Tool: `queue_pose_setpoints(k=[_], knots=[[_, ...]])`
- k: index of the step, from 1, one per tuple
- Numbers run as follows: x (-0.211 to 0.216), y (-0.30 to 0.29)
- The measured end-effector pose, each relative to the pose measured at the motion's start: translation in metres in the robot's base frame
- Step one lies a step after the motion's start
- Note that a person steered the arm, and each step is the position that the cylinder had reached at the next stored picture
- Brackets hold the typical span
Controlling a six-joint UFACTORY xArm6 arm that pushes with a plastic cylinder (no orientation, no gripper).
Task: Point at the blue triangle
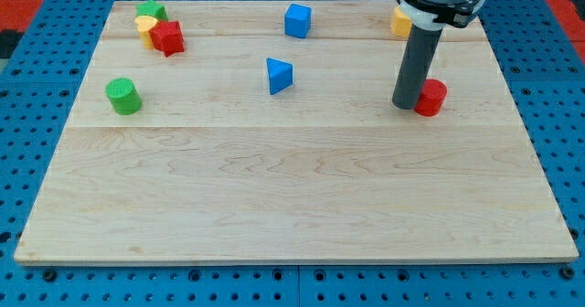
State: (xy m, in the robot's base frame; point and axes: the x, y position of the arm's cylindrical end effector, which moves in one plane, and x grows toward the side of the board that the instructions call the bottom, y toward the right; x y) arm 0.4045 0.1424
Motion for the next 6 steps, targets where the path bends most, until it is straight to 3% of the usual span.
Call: queue_pose_setpoints(k=[2,4,6], knots=[[-0.052,-0.025],[-0.098,-0.132],[-0.054,-0.173]])
